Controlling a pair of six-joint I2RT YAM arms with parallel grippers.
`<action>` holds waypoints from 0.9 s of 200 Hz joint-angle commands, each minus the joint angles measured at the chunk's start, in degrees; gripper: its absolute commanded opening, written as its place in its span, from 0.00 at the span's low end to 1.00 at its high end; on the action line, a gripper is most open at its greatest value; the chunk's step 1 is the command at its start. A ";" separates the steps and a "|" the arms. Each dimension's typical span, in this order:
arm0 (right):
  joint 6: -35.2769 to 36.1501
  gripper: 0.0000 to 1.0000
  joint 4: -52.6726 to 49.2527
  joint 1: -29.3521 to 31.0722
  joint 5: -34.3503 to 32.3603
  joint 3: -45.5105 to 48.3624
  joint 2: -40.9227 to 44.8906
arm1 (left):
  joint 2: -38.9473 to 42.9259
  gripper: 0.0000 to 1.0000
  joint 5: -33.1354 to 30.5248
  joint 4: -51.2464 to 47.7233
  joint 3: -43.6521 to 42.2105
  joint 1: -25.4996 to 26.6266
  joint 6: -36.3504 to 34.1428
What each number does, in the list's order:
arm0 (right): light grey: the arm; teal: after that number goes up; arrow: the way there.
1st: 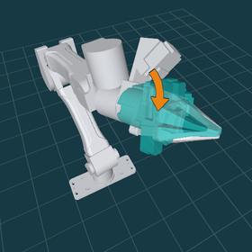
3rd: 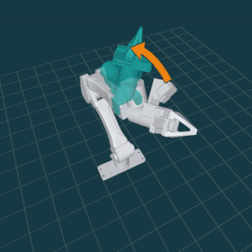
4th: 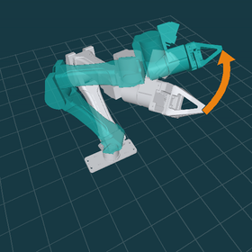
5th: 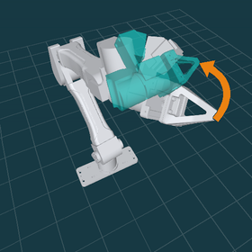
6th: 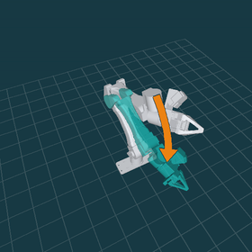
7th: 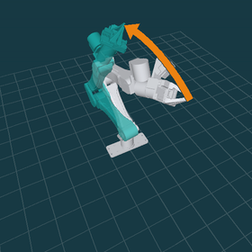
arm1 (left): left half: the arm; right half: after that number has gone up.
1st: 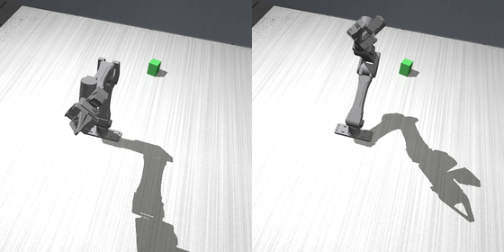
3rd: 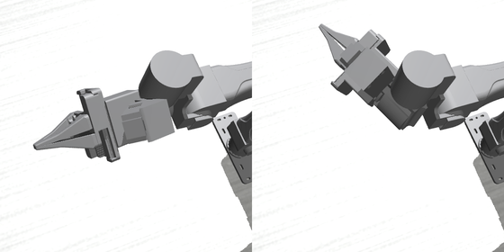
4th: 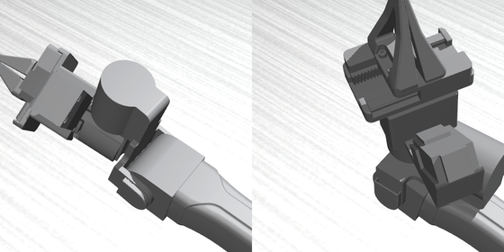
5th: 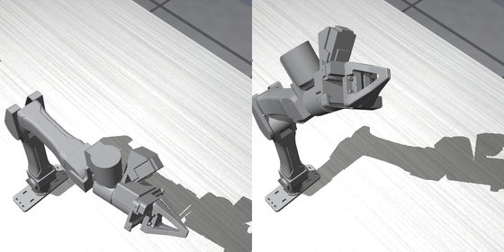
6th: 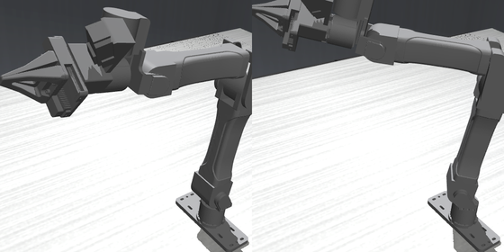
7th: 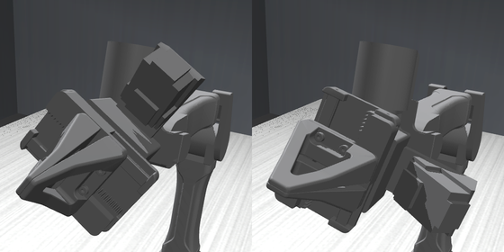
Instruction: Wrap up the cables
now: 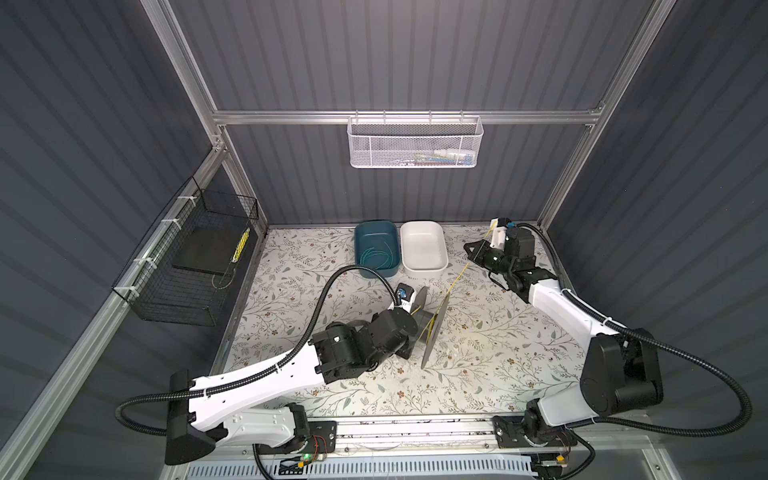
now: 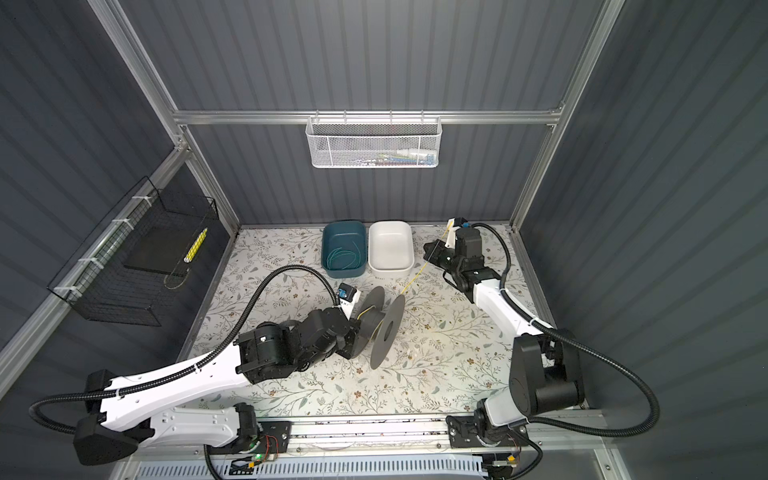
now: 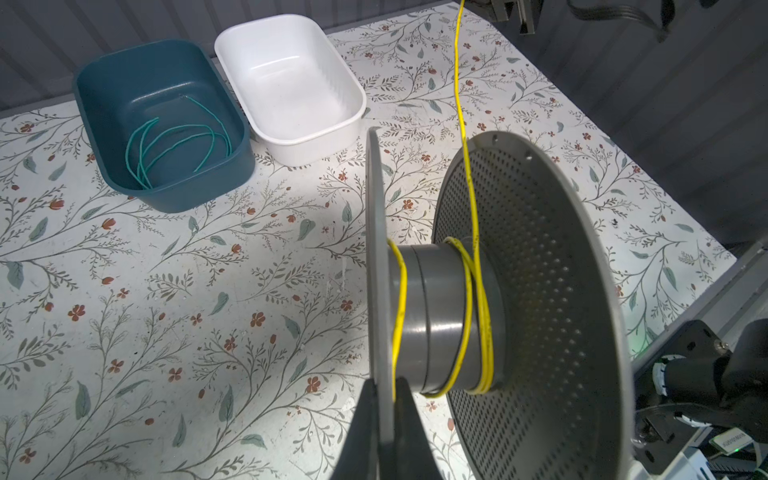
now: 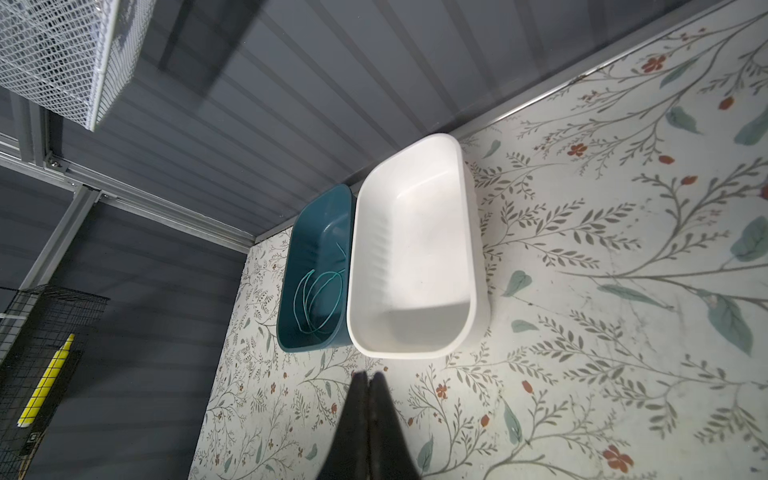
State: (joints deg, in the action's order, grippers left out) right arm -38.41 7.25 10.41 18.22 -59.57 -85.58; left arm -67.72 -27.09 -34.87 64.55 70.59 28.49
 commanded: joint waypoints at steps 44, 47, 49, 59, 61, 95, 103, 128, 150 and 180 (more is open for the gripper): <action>-0.22 0.00 7.53 -1.98 -4.68 4.82 0.91 | 8.18 0.00 5.09 -0.26 2.23 -3.54 2.41; -0.37 0.00 7.79 -1.93 -4.68 5.22 1.08 | 8.57 0.00 5.70 -0.06 2.32 -4.33 2.71; -0.46 0.00 7.89 -1.94 -4.70 5.55 1.15 | 8.81 0.00 6.08 0.10 2.44 -4.85 2.91; -1.14 0.00 8.83 -1.97 -4.51 7.26 1.75 | 9.73 0.00 8.12 0.61 3.15 -7.60 3.84; -1.42 0.00 8.99 -1.93 -4.51 7.56 1.85 | 9.85 0.00 8.40 0.71 3.30 -8.06 3.96; -5.36 0.00 13.54 -1.08 -4.40 14.23 3.96 | 9.16 0.00 10.00 3.85 7.09 -11.23 5.33; -6.10 0.00 14.24 -0.32 -4.96 15.74 4.53 | 8.52 0.00 10.14 4.88 8.12 -11.41 5.80; -8.43 0.00 16.87 2.50 -7.43 21.04 6.86 | 6.57 0.00 9.84 9.16 10.88 -11.87 7.26; -10.61 0.00 18.72 5.13 -10.66 25.83 10.46 | 5.53 0.00 8.19 12.90 11.98 -12.67 9.06; -14.85 0.00 19.02 10.19 -15.21 30.80 15.69 | 3.78 0.00 4.93 15.99 12.84 -14.25 12.04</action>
State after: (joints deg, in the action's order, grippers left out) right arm -49.84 24.77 17.26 10.04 -32.25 -73.47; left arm -64.03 -17.56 -29.30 73.25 57.47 36.36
